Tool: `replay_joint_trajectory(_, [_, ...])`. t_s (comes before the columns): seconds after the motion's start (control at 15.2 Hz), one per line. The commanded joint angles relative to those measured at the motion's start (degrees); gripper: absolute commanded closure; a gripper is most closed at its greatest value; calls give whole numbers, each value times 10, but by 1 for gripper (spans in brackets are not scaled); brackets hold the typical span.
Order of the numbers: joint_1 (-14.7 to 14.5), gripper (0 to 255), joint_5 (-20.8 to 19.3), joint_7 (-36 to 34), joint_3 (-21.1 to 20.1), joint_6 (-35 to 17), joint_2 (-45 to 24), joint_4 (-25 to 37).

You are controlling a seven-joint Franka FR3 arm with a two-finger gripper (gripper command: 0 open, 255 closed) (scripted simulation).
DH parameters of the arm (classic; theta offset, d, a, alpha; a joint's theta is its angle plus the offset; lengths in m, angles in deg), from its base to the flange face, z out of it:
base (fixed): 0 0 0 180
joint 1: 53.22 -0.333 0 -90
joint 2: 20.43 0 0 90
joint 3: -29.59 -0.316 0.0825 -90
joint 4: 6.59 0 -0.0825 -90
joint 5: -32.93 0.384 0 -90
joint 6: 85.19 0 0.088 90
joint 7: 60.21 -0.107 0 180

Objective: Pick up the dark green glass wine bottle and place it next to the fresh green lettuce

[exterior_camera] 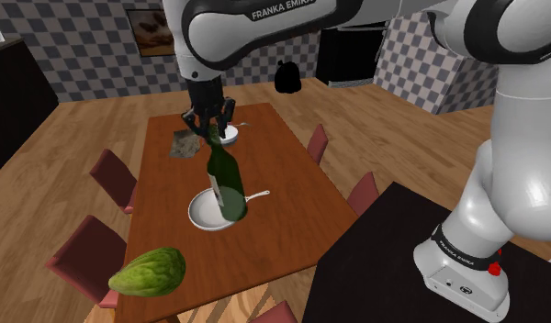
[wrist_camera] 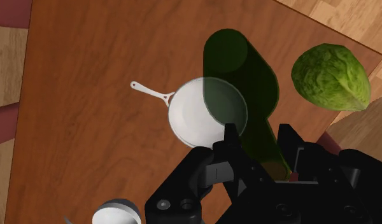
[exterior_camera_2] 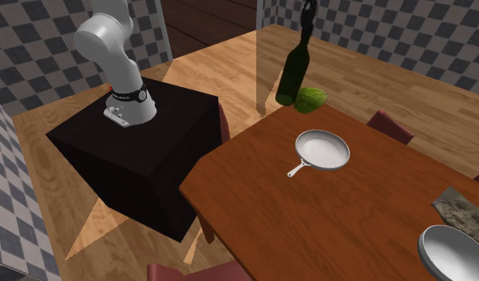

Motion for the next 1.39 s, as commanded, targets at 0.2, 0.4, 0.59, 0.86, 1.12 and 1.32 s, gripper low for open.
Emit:
replay_joint_trajectory(0.2, [-25, 255, -11, -32, -6, -9, -44, 32])
replay_joint_trajectory(0.4, [-25, 255, -12, -34, -5, -31, -48, 14])
replay_joint_trajectory(0.59, [-24, 255, -14, -36, -4, -51, -52, -2])
replay_joint_trajectory(0.86, [-24, 255, -17, -39, -3, -78, -60, -21])
replay_joint_trajectory(1.12, [-24, 255, -20, -42, -2, -104, -70, -37])
replay_joint_trajectory(1.32, [-25, 255, -22, -44, 0, -123, -79, -48])
